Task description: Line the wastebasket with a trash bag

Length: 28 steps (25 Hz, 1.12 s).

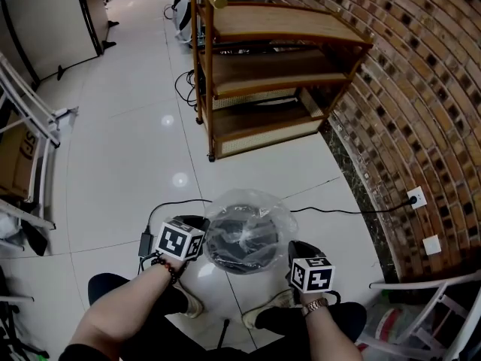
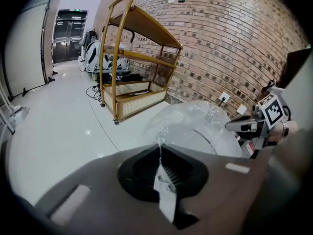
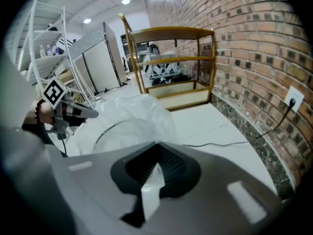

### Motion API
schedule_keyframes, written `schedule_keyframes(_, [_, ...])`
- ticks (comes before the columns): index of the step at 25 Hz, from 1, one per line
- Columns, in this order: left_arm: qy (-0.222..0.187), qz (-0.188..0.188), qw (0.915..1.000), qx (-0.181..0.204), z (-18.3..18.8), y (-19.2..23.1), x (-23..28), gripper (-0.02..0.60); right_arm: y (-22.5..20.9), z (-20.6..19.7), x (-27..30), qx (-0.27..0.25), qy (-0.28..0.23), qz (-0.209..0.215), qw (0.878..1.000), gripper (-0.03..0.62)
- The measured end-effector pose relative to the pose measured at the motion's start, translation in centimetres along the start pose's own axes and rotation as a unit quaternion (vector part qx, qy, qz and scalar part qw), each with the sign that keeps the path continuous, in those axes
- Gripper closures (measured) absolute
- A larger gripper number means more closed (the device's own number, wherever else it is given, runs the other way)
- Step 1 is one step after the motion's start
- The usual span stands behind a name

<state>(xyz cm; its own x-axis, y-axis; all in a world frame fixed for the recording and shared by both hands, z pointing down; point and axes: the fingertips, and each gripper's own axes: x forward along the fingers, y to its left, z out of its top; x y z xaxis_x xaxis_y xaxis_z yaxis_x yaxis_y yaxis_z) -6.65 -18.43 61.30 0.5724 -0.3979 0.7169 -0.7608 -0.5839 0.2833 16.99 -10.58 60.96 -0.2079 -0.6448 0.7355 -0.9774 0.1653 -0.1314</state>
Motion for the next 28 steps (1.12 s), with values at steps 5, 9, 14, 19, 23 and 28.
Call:
schedule_keyframes(5, [-0.008,-0.002,0.9999,-0.009,0.2,-0.1,-1.0,0.577,0.4,0.8,-0.6,-0.008,-0.015,-0.003,1.0,0.592])
schedule_keyframes(9, [0.014,0.004,0.9999,0.0,-0.9,0.2,-0.2,0.577,0.3,-0.7,0.9,0.003,0.017,0.002,1.0,0.592])
schedule_keyframes(14, [0.045,0.006,0.999,0.004,-2.1,0.5,1.0,0.552,0.2,-2.3,2.7,0.005,0.048,0.006,0.999,0.591])
schedule_keyframes(19, [0.074,0.006,0.9972,-0.008,-3.5,0.9,1.8,0.389,0.2,-3.4,3.7,0.02,0.068,0.015,0.997,0.451])
schedule_keyframes(23, [0.076,0.017,0.9968,-0.014,-3.6,1.6,1.7,0.339,-0.1,-2.6,3.6,0.019,0.058,0.015,0.998,0.413])
schedule_keyframes(28, [0.072,0.024,0.9971,0.001,-3.3,1.4,1.7,0.324,0.3,-1.3,3.4,0.009,0.042,0.019,0.999,0.413])
